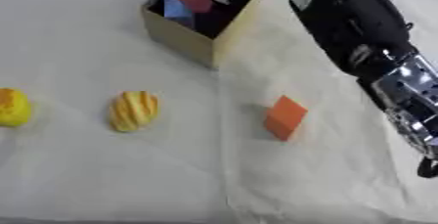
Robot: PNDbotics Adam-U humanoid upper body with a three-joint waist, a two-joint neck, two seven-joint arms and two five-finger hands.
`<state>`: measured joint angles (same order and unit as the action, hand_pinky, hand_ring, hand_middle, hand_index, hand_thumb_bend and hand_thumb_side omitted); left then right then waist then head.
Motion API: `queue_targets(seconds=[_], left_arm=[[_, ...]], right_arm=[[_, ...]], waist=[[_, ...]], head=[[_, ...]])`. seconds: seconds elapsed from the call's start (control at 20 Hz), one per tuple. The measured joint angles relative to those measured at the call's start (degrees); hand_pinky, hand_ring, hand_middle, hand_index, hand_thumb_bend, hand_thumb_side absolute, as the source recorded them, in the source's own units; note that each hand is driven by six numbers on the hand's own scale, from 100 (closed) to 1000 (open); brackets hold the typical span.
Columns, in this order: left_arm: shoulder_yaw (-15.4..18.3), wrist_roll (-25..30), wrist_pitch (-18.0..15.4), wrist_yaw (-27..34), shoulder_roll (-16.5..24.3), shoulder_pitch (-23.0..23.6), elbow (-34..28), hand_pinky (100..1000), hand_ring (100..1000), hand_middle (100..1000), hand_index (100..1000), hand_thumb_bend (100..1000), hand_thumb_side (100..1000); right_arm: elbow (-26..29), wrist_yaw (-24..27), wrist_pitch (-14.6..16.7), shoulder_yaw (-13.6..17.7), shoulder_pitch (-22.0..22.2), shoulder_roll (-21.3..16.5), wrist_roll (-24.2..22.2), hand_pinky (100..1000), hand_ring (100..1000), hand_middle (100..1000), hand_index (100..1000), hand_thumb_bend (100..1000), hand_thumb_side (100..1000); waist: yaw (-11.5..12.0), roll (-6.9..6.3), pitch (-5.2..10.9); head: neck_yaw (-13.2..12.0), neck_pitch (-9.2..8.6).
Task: Pick up objects on the table and place them in the box.
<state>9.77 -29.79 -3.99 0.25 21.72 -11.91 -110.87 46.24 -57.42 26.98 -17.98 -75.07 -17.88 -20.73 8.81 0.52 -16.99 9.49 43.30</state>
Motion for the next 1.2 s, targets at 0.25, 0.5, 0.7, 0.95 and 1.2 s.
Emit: queue_targets(seconds=[0.25,0.5,0.7,0.95,1.2], left_arm=[[0.0,0.0,0.0,0.0,0.0,0.0,0.0,697,697,589,751,432,546],[0.0,0.0,0.0,0.0,0.0,0.0,0.0,696,697,589,751,432,546],[0.0,0.0,0.0,0.0,0.0,0.3,0.0,696,697,589,751,432,546],[0.2,-0.1,0.0,-0.2,0.0,0.4,0.0,696,697,589,751,434,545],[0.4,-0.4,0.0,-0.5,0.0,0.4,-0.1,696,698,589,751,434,544]], right_arm=[[0.2,-1.3,-0.6,0.3,-0.1,0.0,0.3,915,953,881,925,265,100],[2.7,1.0,-1.0,0.3,0.3,-0.3,0.6,900,882,817,906,156,100],[12.8,8.2,-1.7,-2.1,2.6,-5.3,-0.4,883,863,797,899,244,100],[33.9,19.1,-2.1,-5.6,9.7,-17.7,-4.0,878,874,801,899,340,134],[55.8,28.6,-4.7,-5.7,21.0,-31.0,-6.9,877,883,799,902,333,178]], waist=[[0.0,0.14,0.00],[-0.2,0.13,0.02],[-0.9,0.27,0.06],[-2.2,0.65,0.32],[-3.7,0.62,0.63]], head=[[-0.2,0.01],[-0.4,0.04],[-1.4,0.17],[-2.9,0.55],[-4.8,0.56]])
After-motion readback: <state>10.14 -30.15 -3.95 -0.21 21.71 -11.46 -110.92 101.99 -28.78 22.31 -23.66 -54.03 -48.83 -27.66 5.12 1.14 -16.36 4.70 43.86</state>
